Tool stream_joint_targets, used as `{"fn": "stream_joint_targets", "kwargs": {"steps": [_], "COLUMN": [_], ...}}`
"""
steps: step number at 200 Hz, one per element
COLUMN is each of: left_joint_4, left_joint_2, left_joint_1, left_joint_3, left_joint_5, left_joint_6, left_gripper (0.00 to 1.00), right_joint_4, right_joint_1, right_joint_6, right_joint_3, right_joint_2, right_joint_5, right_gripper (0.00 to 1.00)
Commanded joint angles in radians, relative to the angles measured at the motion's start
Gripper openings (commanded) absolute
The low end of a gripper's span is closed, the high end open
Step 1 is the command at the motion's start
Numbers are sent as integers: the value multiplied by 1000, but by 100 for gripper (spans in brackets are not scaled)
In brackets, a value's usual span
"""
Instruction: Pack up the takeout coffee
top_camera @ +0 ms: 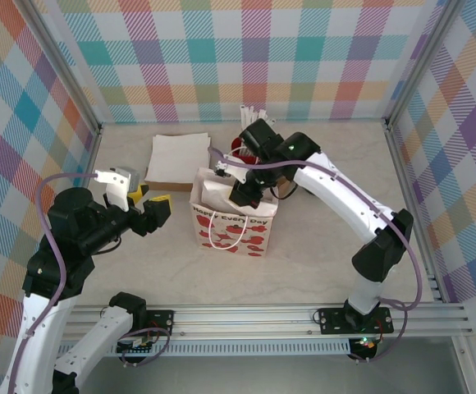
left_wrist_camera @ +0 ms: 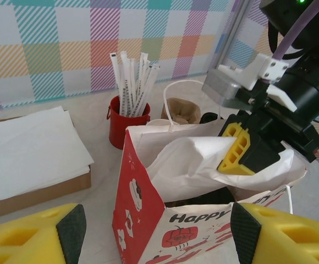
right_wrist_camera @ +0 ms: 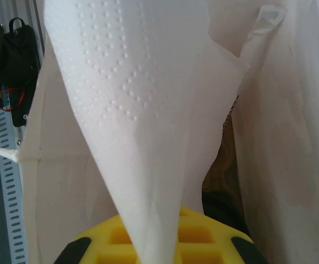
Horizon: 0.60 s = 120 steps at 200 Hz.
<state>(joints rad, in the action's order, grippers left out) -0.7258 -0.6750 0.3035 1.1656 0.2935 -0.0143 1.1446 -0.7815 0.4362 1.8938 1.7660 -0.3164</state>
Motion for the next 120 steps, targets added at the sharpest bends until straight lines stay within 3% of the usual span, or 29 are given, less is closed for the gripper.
{"fn": "stream_joint_targets", "kwargs": {"steps": [1,120], "left_joint_4": [38,45], "left_joint_2": [-5,-12], "left_joint_1": [5,5], "left_joint_3": [-14,-18], "left_joint_5": [-8,-3], "left_joint_6": [13,14], "left_gripper": [72,71], "right_joint_4": [34,73], "right_joint_1": [-22,-63], "right_joint_6": [25,8], "right_joint_3": [-9,2], "right_joint_2": [32,120], "right_joint_5": [34,123], "right_gripper": [3,9]}}
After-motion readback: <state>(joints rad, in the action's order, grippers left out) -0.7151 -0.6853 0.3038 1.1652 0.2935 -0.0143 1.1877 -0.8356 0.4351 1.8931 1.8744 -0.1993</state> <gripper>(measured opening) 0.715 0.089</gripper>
